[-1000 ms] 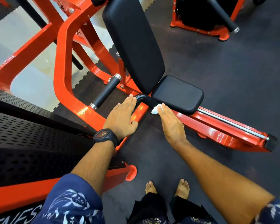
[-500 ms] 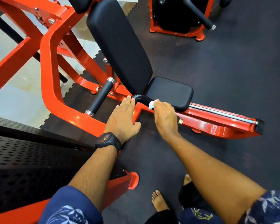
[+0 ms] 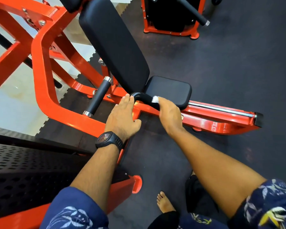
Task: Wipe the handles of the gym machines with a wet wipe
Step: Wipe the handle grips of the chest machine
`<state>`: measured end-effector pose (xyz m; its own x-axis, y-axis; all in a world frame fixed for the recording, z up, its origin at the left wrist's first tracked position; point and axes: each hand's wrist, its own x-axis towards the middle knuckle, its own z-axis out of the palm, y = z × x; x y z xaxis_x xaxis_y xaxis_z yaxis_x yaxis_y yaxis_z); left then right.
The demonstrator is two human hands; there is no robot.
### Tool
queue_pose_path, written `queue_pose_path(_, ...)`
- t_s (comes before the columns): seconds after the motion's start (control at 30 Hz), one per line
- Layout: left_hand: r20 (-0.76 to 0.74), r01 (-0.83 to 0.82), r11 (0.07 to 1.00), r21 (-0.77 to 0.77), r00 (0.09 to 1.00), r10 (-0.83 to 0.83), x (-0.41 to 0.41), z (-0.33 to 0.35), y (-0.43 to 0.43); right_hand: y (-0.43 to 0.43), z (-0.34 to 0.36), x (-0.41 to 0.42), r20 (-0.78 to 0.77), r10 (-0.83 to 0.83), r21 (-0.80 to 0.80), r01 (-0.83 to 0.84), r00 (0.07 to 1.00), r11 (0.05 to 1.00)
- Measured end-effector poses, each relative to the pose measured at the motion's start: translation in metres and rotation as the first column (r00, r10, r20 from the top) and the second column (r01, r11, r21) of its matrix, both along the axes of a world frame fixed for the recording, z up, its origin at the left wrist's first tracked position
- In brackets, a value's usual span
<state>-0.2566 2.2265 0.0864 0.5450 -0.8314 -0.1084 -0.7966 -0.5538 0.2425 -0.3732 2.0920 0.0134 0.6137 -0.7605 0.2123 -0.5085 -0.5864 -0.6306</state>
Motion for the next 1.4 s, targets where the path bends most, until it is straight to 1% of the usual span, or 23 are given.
queue_pose_path(0.03, 0.002, -0.006, 1.0, 0.001, 1.0, 0.006, -0.001, 0.001, 0.0, -0.001, -0.003, -0.005, -0.061, -0.089, 0.062, 0.093, 0.994, 0.994)
queue_pose_path(0.07, 0.002, -0.013, 1.0, -0.001, 1.0, 0.013, -0.001, 0.001, 0.0, -0.001, 0.0, -0.003, -0.094, -0.104, 0.107, 0.114, 0.99, 0.988)
queue_pose_path(0.1, 0.002, -0.015, 1.0, -0.002, 1.0, 0.015, -0.001, 0.001, 0.0, -0.002, 0.007, 0.005, -0.106, -0.075, 0.136, 0.089, 0.992, 0.987)
queue_pose_path(0.2, 0.006, -0.018, 1.0, 0.006, 1.0, 0.018, -0.001, 0.0, 0.0, -0.01, 0.03, 0.046, -0.061, 0.089, 0.246, -0.072, 0.994, 0.967)
queue_pose_path(0.23, 0.003, -0.021, 1.0, 0.008, 1.0, 0.021, -0.001, 0.001, 0.0, -0.016, 0.031, 0.054, -0.069, 0.118, 0.284, -0.094, 0.991, 0.954)
queue_pose_path(0.4, -0.009, -0.029, 1.0, 0.003, 1.0, 0.029, -0.003, 0.003, 0.0, -0.041, 0.023, 0.058, -0.213, 0.127, 0.405, -0.03, 0.969, 0.914)
queue_pose_path(0.47, -0.006, -0.031, 1.0, -0.004, 1.0, 0.031, -0.002, 0.002, -0.001, -0.041, 0.032, 0.067, -0.187, 0.164, 0.394, -0.079, 0.969, 0.916)
queue_pose_path(0.53, -0.005, -0.033, 0.999, -0.001, 0.999, 0.033, -0.002, 0.002, 0.0, -0.038, 0.029, 0.068, -0.197, 0.166, 0.338, -0.092, 0.966, 0.937)
queue_pose_path(0.67, -0.021, -0.039, 0.999, -0.001, 0.999, 0.039, -0.003, 0.002, 0.0, -0.031, 0.005, 0.041, -0.264, 0.054, 0.203, 0.0, 0.963, 0.979)
queue_pose_path(0.7, -0.024, -0.041, 0.999, -0.004, 0.999, 0.041, -0.002, 0.002, 0.0, -0.027, 0.002, 0.034, -0.229, 0.03, 0.153, 0.005, 0.973, 0.988)
queue_pose_path(0.77, -0.027, -0.044, 0.999, -0.007, 0.999, 0.044, -0.002, 0.002, 0.0, -0.017, -0.004, 0.023, -0.098, 0.12, -0.034, -0.123, 0.988, 0.992)
queue_pose_path(0.83, -0.024, -0.046, 0.999, -0.009, 0.999, 0.046, -0.003, 0.003, 0.001, -0.014, -0.011, 0.009, -0.043, 0.27, -0.211, -0.273, 0.962, 0.939)
queue_pose_path(0.87, -0.022, -0.043, 0.999, -0.009, 0.999, 0.042, -0.003, 0.003, 0.001, -0.016, -0.017, 0.003, -0.1, 0.345, -0.313, -0.359, 0.933, 0.879)
queue_pose_path(0.9, -0.022, -0.039, 0.999, -0.008, 0.999, 0.039, -0.003, 0.003, 0.0, -0.022, -0.025, -0.004, -0.14, 0.379, -0.372, -0.404, 0.915, 0.836)
queue_pose_path(0.97, -0.027, -0.044, 0.999, -0.002, 0.999, 0.044, -0.002, 0.003, 0.0, -0.031, -0.033, -0.012, -0.12, 0.419, -0.481, -0.422, 0.9, 0.769)
queue_pose_path(1.0, -0.027, -0.047, 0.999, -0.002, 0.999, 0.047, -0.003, 0.003, 0.0, -0.036, -0.036, -0.011, -0.137, 0.428, -0.564, -0.426, 0.893, 0.707)
queue_pose_path(1.03, -0.023, -0.047, 0.999, -0.003, 0.999, 0.047, -0.003, 0.003, 0.0, -0.04, -0.038, -0.006, -0.147, 0.46, -0.608, -0.447, 0.876, 0.656)
queue_pose_path(1.1, -0.018, -0.047, 0.999, 0.003, 0.999, 0.048, -0.004, 0.003, 0.0, -0.041, -0.028, 0.013, -0.189, 0.521, -0.63, -0.51, 0.832, 0.586)
queue_pose_path(1.17, -0.011, -0.053, 0.999, 0.008, 0.999, 0.053, -0.004, 0.004, 0.0, -0.041, -0.019, 0.02, -0.232, 0.522, -0.652, -0.529, 0.821, 0.543)
queue_pose_path(1.2, -0.011, -0.053, 0.999, 0.008, 0.999, 0.053, -0.004, 0.004, 0.0, -0.042, -0.018, 0.015, -0.252, 0.497, -0.665, -0.522, 0.83, 0.534)
queue_pose_path(1.27, -0.017, -0.051, 0.999, 0.009, 0.999, 0.051, -0.005, 0.005, 0.0, -0.044, -0.029, -0.006, -0.261, 0.468, -0.664, -0.509, 0.844, 0.548)
queue_pose_path(1.3, -0.019, -0.053, 0.999, 0.009, 0.998, 0.053, -0.005, 0.005, 0.0, -0.042, -0.034, -0.016, -0.285, 0.45, -0.673, -0.511, 0.846, 0.535)
queue_pose_path(1.4, -0.016, -0.056, 0.998, 0.002, 0.998, 0.056, -0.005, 0.005, 0.0, -0.04, -0.032, -0.007, -0.371, 0.415, -0.654, -0.552, 0.83, 0.517)
